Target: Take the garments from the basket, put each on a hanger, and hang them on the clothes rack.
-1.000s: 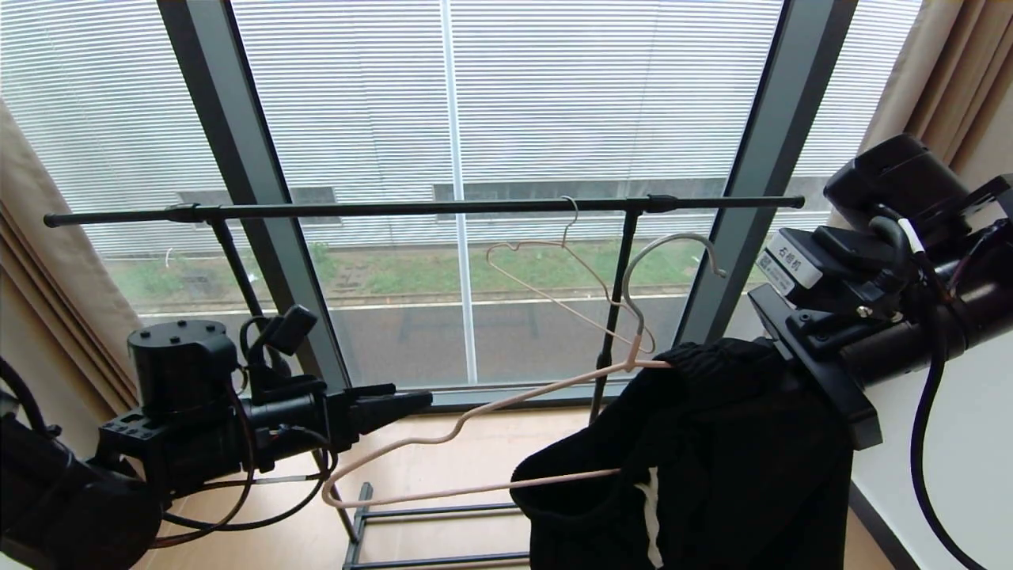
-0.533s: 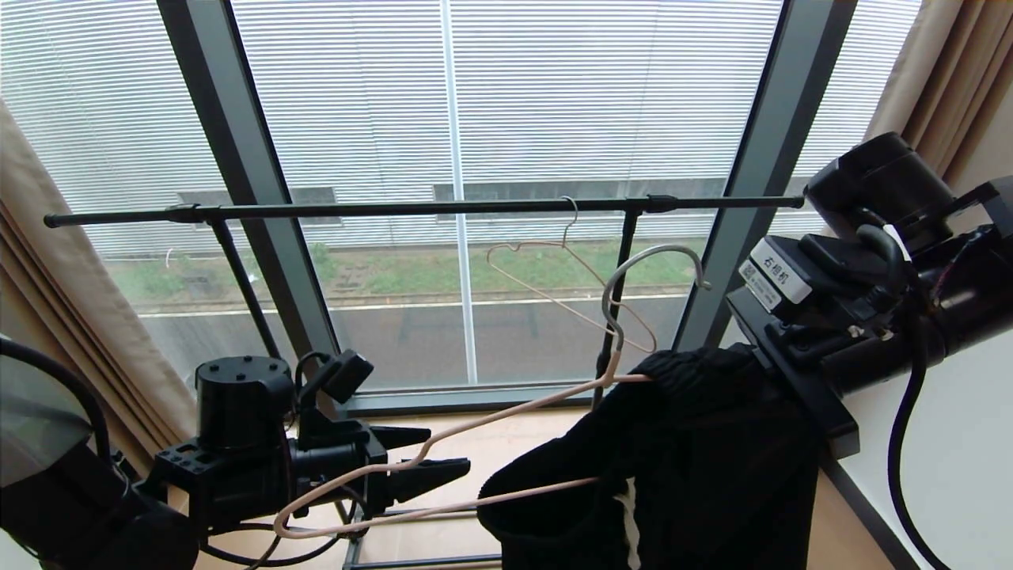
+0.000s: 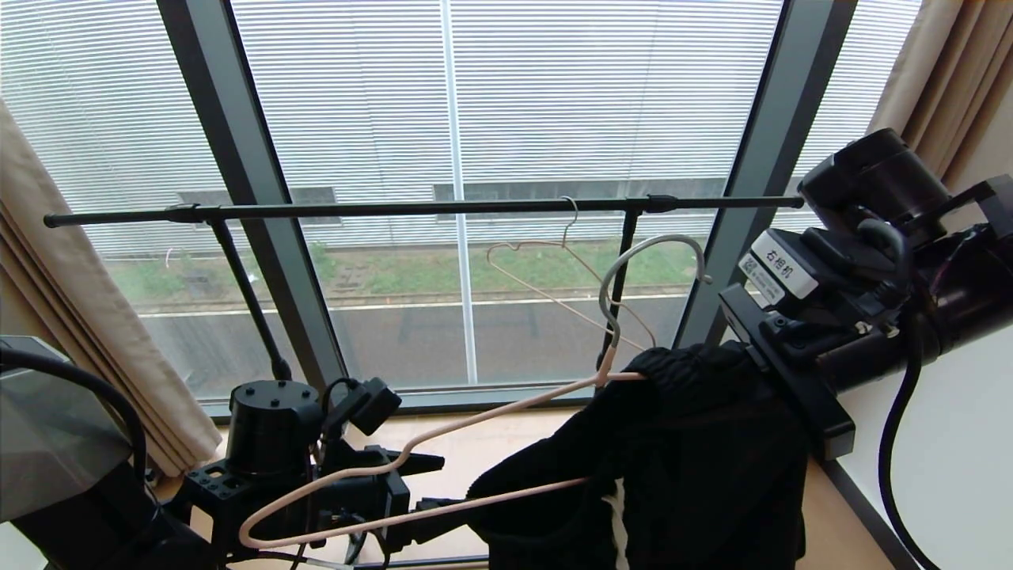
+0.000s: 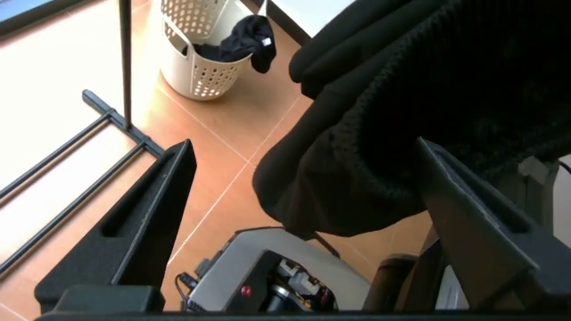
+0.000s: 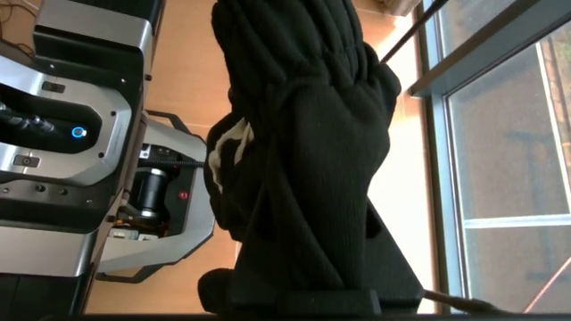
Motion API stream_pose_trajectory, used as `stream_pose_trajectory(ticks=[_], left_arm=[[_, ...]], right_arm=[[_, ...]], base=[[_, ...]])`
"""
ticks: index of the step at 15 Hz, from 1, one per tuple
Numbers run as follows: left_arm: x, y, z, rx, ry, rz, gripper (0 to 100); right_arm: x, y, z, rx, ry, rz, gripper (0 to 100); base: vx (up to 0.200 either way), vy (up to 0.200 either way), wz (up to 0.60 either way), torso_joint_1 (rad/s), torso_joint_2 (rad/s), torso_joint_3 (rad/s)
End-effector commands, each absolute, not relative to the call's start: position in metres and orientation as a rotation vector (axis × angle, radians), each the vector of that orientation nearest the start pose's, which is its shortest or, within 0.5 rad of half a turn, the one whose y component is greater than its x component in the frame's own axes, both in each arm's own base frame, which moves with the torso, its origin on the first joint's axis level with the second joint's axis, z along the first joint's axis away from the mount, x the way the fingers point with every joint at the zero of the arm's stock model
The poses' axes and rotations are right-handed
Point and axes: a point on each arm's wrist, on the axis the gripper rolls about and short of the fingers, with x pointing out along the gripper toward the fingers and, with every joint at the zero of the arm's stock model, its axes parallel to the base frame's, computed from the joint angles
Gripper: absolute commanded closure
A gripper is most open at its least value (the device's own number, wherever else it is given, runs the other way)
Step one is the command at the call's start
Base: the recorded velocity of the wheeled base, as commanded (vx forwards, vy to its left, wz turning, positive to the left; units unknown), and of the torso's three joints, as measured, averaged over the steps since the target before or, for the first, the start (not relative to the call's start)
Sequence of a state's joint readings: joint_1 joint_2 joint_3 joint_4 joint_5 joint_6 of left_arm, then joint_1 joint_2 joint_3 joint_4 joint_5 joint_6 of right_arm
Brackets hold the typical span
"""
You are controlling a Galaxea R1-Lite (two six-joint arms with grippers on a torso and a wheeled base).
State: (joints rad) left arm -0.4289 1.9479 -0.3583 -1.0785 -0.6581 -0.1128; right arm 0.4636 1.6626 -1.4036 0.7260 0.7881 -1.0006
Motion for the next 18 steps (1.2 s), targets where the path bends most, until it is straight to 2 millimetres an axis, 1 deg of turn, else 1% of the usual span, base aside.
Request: stream_pose_trajectory(ticks=[1,4,5,10,12,15,17,18], left_arm=[[0.237,-0.126,0.053,-0.160,0.602,-1.038,0],[0.235,-0.128,0.053,-0.157,0.605,-1.048,0],[0.234,-0.129,0.053,-0.154,0.607,-1.051,100],[0.235,-0.130,0.054,-0.153,0.599,-1.044,100],[0.239,-0.126,0.055,-0.157,0.589,-1.028,100],[0.252,-0.112,0.060,-0.172,0.552,-0.969,100],[0.255,-0.109,0.062,-0.175,0.540,-0.954,100],[0.256,-0.107,0.062,-0.177,0.540,-0.950,100]], right_arm=[[0.232,0.136,0.247,-0.623,0.363,1.538,100],[0.230,0.139,0.248,-0.619,0.351,1.557,100],[0.230,0.139,0.249,-0.615,0.349,1.560,100],[0.229,0.139,0.249,-0.609,0.349,1.563,100],[0.229,0.135,0.249,-0.606,0.350,1.552,100],[0.232,0.117,0.241,-0.591,0.346,1.485,100],[0.239,0.105,0.233,-0.565,0.332,1.438,100],[0.240,0.103,0.231,-0.561,0.336,1.428,100]], base=[[0.000,0.000,0.00,0.000,0.00,0.000],[0.000,0.000,0.00,0.000,0.00,0.000],[0.000,0.000,0.00,0.000,0.00,0.000],[0.000,0.000,0.00,0.000,0.00,0.000],[0.000,0.000,0.00,0.000,0.00,0.000],[0.000,0.000,0.00,0.000,0.00,0.000],[0.000,0.000,0.00,0.000,0.00,0.000],[0.000,0.000,0.00,0.000,0.00,0.000]])
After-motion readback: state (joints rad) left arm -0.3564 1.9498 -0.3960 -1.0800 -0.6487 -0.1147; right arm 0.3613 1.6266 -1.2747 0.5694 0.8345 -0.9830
